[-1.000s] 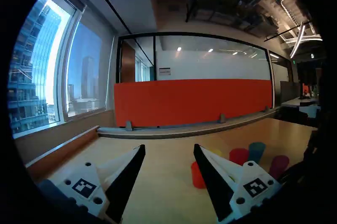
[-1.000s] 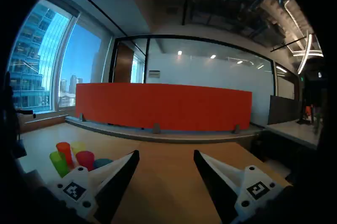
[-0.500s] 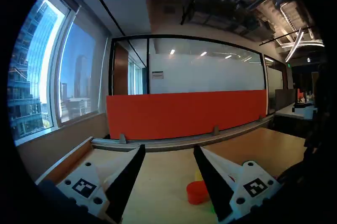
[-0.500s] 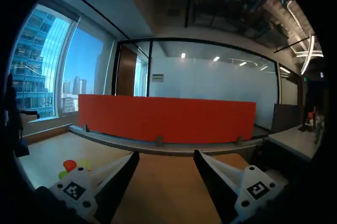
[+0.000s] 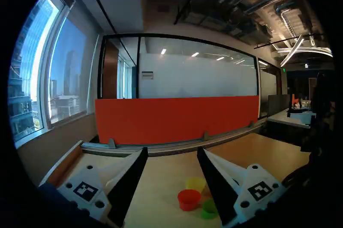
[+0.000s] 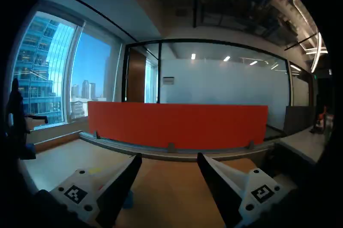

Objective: Pour water

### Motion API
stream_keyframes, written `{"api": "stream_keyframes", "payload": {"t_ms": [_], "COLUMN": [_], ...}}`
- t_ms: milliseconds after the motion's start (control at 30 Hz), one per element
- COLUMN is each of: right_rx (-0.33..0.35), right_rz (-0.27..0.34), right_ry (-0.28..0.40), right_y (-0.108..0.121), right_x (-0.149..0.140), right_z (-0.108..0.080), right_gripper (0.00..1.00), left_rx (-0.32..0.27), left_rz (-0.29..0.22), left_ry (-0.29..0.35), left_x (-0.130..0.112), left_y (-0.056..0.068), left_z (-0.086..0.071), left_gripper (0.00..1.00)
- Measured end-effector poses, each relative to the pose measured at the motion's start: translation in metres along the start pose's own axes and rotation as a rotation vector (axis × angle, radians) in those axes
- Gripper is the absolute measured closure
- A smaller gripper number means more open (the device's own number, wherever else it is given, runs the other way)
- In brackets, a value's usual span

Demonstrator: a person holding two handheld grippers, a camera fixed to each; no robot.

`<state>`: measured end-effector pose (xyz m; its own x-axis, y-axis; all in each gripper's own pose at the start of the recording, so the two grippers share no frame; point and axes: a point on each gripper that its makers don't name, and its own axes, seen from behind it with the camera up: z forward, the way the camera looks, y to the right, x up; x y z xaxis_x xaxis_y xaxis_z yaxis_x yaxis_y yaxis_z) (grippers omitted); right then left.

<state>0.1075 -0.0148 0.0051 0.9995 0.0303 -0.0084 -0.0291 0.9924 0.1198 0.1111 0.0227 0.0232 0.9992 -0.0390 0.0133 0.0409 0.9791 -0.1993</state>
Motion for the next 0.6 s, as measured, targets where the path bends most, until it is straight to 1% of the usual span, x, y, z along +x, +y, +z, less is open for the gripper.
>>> {"api": "stream_keyframes", "payload": {"t_ms": [367,467,600], "right_rx": [0.185,0.23,0.272], "right_rz": [-0.041,-0.038,-0.038], "right_ry": [0.004,0.006,0.0], "right_y": [-0.034,-0.043,-0.049], "right_x": [0.005,0.009,0.012], "right_z": [-0.006,-0.006,-0.006], "right_gripper": [0.0,0.0,0.0], "left_rx": [-0.16,-0.203,-0.242], "left_rz": [0.022,0.01,0.0], "left_ry": [-0.013,-0.018,-0.028], "left_x": [-0.006,-0.007,-0.009], "left_y": [0.03,0.038,0.042], "left_z": [-0.003,-0.004,-0.003], "left_gripper": [0.16,0.15,0.16]}}
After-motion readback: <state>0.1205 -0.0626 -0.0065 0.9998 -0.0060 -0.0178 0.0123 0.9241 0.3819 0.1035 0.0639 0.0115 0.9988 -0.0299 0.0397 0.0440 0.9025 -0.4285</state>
